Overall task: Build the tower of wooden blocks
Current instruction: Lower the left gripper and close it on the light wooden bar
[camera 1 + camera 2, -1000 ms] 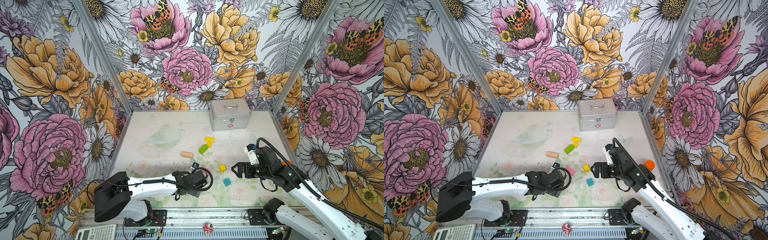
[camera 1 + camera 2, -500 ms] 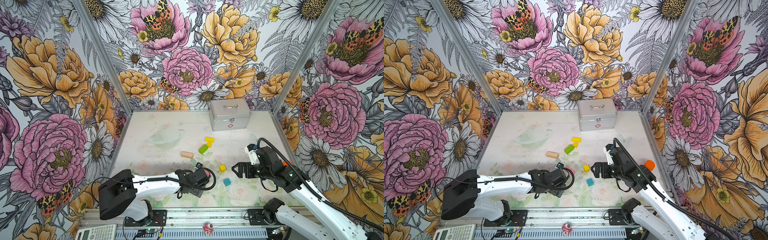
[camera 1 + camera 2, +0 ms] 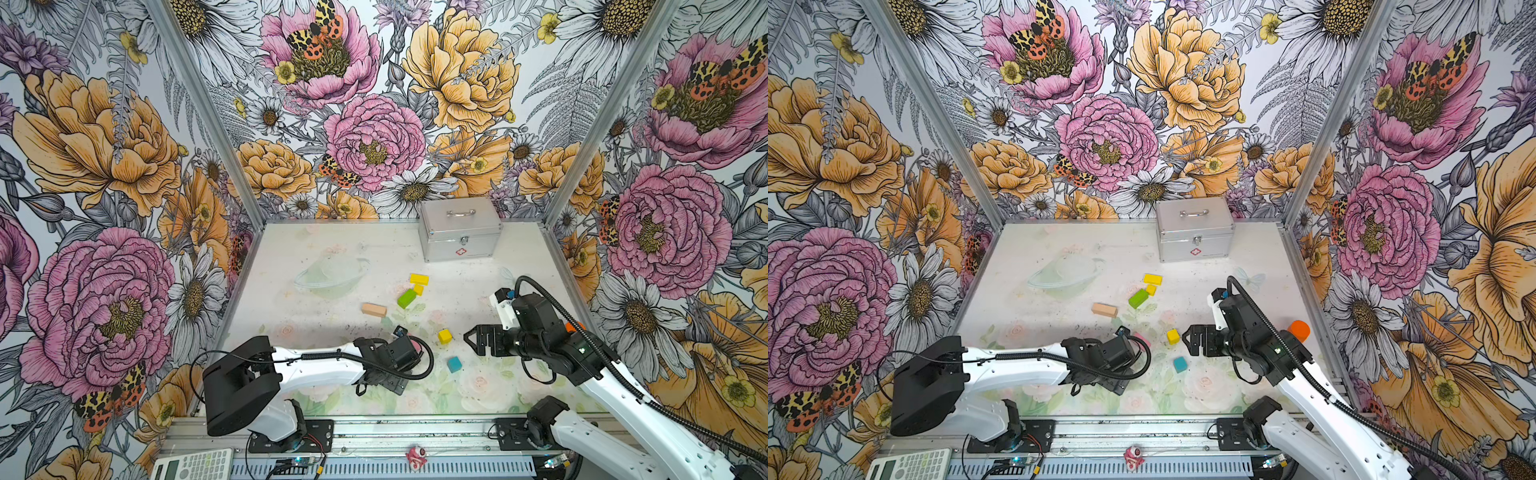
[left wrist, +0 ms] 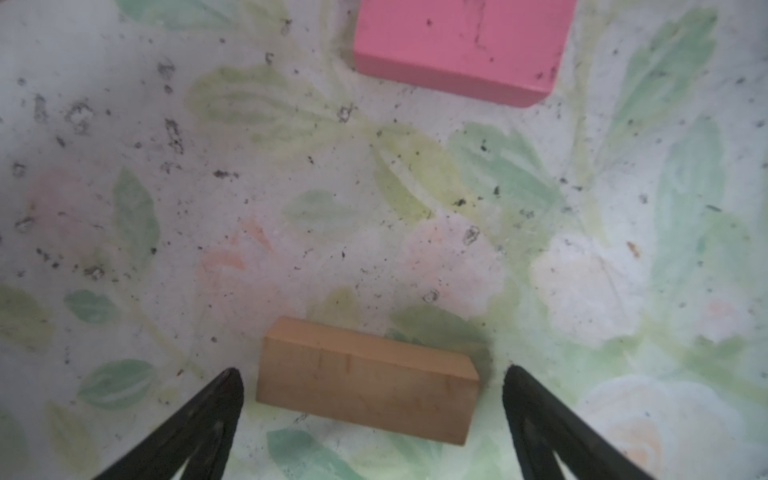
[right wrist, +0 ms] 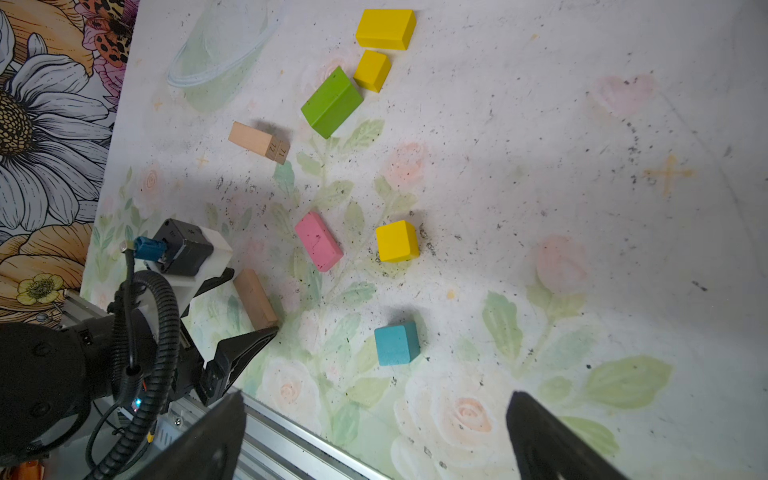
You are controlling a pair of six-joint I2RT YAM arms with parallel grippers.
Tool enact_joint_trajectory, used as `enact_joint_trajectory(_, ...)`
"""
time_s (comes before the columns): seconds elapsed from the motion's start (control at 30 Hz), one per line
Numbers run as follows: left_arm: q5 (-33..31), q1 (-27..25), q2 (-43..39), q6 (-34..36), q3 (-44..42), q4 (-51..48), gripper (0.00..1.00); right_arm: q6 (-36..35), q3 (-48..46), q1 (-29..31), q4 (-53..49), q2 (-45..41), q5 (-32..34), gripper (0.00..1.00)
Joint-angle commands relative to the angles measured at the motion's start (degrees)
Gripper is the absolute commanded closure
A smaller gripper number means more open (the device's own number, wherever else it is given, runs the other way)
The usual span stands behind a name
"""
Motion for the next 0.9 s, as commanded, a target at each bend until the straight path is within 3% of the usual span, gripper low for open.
enact_joint_trajectory(0.0,1.0,0.5,0.5,1.2,1.3,1.0,0.01,0.6,-0.6,-0.3,0.4,-0.8,0.9,0.00)
enact_joint_trajectory(0.87,4.6,2.9,3.5,6.0,2.8,1.2,0.05,1.5,-0.3,-0.3,0.3,0.1,2.0,0.00)
